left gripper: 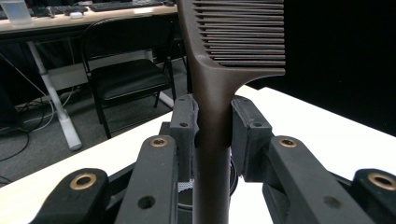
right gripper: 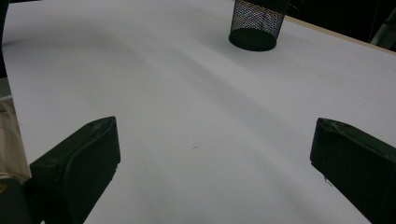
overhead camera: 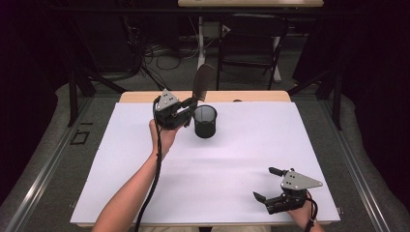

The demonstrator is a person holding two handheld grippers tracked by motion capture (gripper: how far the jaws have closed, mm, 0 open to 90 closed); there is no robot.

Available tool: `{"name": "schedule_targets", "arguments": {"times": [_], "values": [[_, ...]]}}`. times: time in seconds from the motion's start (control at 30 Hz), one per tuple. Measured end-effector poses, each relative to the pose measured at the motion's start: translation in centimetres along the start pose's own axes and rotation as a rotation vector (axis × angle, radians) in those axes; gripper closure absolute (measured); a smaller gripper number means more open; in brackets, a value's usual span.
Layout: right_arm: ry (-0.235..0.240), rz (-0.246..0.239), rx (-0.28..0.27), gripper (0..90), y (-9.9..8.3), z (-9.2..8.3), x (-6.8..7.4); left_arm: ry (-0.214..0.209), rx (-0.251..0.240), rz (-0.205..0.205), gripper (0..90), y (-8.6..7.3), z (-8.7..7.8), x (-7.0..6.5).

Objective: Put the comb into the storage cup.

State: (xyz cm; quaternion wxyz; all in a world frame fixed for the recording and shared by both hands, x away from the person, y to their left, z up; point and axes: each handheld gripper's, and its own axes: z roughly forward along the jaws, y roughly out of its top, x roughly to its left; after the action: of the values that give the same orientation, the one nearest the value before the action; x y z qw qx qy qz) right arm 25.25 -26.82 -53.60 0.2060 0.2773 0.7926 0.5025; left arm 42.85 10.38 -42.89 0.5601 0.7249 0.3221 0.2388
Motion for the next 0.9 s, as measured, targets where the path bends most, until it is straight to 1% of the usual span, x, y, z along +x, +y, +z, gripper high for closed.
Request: {"name": "schedule_targets", "arguments": {"times": [0.57,0.9], "values": [[0.001,0.005,0.001,1.2,-0.01,0.08,0.02,0.003,-0.016,-0.004,72.4,0.64,0.50,0.06],[0.003,0.008,-0.001,1.2,0.00,0.04,0.00,0.002,-0.023,-0.005,72.5,0.57,1.01,-0.08]]}}
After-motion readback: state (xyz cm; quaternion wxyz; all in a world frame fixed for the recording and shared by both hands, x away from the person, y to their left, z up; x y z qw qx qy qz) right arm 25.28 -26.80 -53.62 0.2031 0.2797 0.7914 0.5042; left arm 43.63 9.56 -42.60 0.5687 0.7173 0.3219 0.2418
